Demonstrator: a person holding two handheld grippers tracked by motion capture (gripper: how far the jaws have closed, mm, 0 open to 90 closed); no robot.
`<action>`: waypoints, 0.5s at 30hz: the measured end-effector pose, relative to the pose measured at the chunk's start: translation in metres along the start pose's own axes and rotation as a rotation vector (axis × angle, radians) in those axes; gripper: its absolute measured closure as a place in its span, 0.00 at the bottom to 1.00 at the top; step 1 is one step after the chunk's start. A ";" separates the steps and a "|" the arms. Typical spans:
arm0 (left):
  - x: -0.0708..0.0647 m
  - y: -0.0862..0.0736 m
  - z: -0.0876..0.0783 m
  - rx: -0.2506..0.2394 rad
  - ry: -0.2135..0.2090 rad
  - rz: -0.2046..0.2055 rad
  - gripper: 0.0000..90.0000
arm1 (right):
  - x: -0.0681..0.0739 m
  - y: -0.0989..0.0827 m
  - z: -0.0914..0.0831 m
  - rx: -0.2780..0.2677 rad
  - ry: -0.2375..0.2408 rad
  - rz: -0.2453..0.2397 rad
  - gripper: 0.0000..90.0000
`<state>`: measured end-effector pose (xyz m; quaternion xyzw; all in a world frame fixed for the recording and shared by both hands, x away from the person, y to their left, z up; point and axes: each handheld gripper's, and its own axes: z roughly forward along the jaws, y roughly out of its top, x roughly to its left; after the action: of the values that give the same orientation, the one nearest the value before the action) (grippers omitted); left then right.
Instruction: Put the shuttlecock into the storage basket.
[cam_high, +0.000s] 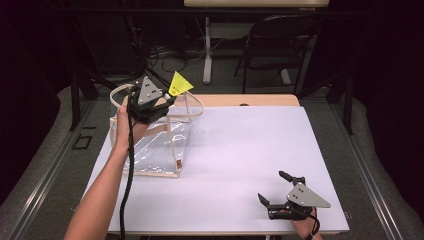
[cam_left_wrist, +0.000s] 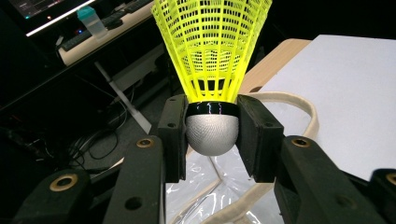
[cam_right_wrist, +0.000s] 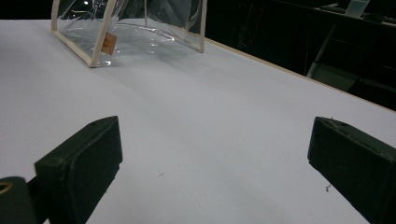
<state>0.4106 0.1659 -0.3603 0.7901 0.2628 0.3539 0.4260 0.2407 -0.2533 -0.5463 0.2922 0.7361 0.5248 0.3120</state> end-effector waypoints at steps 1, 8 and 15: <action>0.001 -0.001 -0.001 0.000 0.002 -0.002 0.72 | 0.000 0.000 0.000 0.000 0.001 0.000 0.03; 0.008 -0.005 -0.006 0.008 0.016 -0.011 0.72 | 0.000 0.000 0.001 0.001 0.000 0.005 0.03; 0.019 -0.010 -0.014 0.012 0.031 -0.023 0.72 | 0.000 0.000 0.001 0.001 -0.001 0.005 0.03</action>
<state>0.4102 0.1910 -0.3577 0.7840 0.2804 0.3597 0.4211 0.2411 -0.2531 -0.5467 0.2944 0.7356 0.5249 0.3110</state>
